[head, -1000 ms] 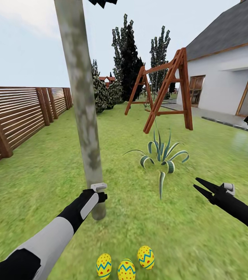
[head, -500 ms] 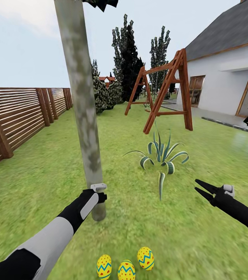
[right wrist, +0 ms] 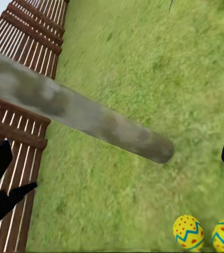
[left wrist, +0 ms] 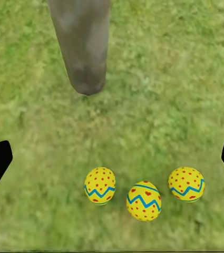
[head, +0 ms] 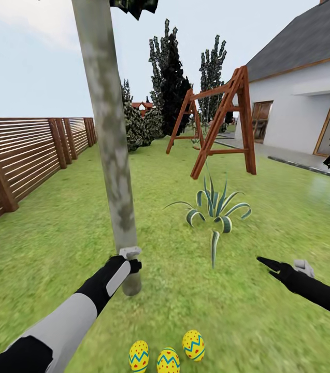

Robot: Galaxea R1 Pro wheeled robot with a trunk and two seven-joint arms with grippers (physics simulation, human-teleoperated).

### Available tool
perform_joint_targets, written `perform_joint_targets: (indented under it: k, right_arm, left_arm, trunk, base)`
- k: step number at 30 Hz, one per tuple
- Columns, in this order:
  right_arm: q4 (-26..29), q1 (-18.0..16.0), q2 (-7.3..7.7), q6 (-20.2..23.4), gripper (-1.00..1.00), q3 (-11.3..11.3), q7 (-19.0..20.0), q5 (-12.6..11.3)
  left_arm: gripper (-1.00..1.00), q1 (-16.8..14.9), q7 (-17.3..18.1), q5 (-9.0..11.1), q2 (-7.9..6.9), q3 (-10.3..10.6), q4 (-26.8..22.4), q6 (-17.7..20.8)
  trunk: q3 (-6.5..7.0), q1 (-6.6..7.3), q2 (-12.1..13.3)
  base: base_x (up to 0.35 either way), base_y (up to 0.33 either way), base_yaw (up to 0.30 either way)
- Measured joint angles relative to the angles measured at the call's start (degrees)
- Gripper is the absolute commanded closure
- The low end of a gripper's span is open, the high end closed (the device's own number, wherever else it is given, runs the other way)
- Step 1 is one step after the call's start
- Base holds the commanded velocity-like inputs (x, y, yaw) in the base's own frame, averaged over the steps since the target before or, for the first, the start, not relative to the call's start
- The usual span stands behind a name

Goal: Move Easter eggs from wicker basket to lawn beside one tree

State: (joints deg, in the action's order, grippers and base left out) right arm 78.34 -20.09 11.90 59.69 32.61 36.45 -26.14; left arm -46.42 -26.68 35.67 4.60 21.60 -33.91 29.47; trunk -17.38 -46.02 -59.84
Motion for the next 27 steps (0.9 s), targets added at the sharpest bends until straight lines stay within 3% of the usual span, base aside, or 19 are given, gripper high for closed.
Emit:
perform_joint_targets:
  k: [6,7,15,20,27]
  right_arm:
    - [0.0,0.5,0.05,0.0,-1.00,1.9,-1.2,2.9]
    - [-0.2,0.6,0.04,0.0,-1.00,2.8,-1.5,4.8]
    - [-0.3,1.0,-0.01,0.0,-1.00,3.3,-2.5,6.0]
    - [-0.4,2.1,-0.22,0.1,-1.00,3.2,-6.3,6.1]
    - [-2.1,5.5,-0.82,0.0,-1.00,3.1,-17.8,6.1]
  left_arm:
    - [-1.00,1.8,0.1,0.0,-0.06,0.1,0.0,-1.2]
    - [-1.00,3.2,0.1,0.0,-0.07,0.2,0.0,-2.0]
    - [-1.00,4.7,0.4,-0.2,-0.07,0.3,3.2,-5.5]
    - [-1.00,4.9,0.6,-0.3,-0.06,0.3,7.5,-9.0]
    - [-1.00,7.3,0.7,-0.3,-0.07,0.3,11.6,-13.3]
  trunk:
    - [1.08,1.32,2.4]
    - [1.25,1.54,2.8]
    - [2.70,3.30,6.0]
    - [3.60,4.40,8.0]
    - [4.86,5.94,10.8]
  base:
    - [0.000,0.000,0.000]
    - [0.000,0.000,0.000]
    - [0.000,0.000,0.000]
    - [0.000,0.000,0.000]
    - [0.000,0.000,0.000]
